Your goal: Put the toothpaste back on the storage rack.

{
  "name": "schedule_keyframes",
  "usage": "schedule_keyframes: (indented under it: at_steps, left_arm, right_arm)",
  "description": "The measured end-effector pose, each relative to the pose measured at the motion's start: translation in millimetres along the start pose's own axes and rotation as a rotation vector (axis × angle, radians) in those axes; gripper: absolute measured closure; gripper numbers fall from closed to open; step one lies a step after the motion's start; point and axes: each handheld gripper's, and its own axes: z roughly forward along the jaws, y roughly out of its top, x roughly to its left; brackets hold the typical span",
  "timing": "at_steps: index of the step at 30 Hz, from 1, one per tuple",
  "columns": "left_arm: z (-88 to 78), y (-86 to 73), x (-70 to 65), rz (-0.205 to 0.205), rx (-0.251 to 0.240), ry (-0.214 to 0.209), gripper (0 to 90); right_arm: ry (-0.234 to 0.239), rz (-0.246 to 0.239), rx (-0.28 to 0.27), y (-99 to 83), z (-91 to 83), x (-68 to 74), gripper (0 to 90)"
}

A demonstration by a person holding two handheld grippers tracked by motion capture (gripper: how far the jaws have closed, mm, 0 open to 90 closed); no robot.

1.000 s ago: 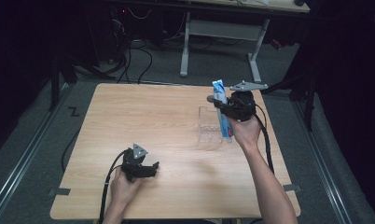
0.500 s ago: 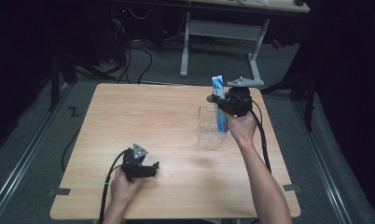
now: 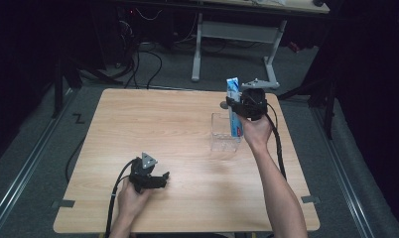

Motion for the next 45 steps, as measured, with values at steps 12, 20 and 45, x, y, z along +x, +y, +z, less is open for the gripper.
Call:
schedule_keyframes:
  at_steps: [12,20,45]
  left_arm:
    - [0.0,0.0,-0.1,-0.001,-0.001,0.0,15.9]
    - [0.0,0.0,-0.1,-0.001,0.0,0.0,15.9]
    - [0.0,0.0,-0.3,-0.002,0.0,0.001,15.9]
  right_arm:
    - [-0.03,0.008,0.005,2.8,10.5,-2.5,69.6]
    - [-0.05,0.017,-0.006,2.0,13.5,-4.7,69.5]
    - [-0.069,0.006,0.037,-6.1,16.8,-13.9,68.9]
